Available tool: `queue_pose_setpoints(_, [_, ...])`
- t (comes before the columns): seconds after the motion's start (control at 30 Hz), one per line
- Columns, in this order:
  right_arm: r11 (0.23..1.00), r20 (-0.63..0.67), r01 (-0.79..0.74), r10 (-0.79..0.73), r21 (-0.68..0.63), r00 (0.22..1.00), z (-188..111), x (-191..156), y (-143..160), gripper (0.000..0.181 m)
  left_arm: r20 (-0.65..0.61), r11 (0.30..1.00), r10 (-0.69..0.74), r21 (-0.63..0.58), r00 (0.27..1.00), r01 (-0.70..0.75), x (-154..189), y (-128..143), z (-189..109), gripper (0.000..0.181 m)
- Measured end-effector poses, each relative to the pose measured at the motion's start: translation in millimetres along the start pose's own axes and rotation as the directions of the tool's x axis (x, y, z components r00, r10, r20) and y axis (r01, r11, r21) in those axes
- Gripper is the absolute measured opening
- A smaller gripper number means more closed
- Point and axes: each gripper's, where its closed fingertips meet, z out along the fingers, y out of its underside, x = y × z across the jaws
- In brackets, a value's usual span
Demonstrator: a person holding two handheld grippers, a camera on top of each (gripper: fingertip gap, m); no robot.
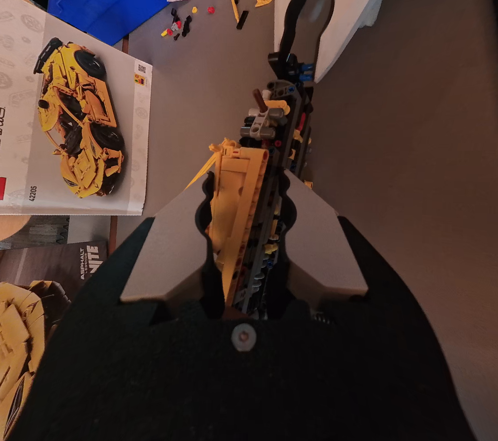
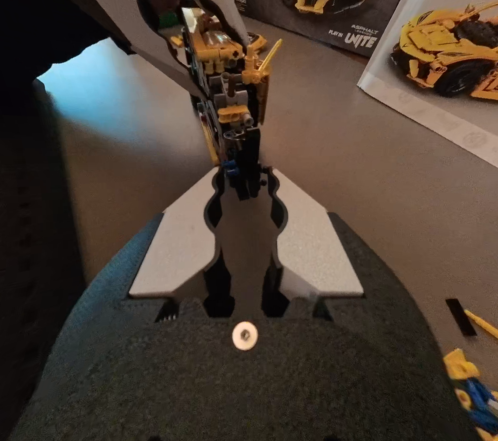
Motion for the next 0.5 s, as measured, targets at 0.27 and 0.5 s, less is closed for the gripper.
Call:
queue_pose_setpoints(0.27, [0.999,0.06,-0.036,0.035,0.01,0.998,-3,-8,1,0.024,-0.008,1.0,0.027,0.017,1.0,-0.027,2,0,-1,0.048])
queue_pose_setpoints(0.5, [0.996,0.264,-0.088,0.088,-0.014,0.961,-6,-46,1,0.026,-0.08,0.99,0.115,0.087,0.99,-0.108,20,2,-17,0.049])
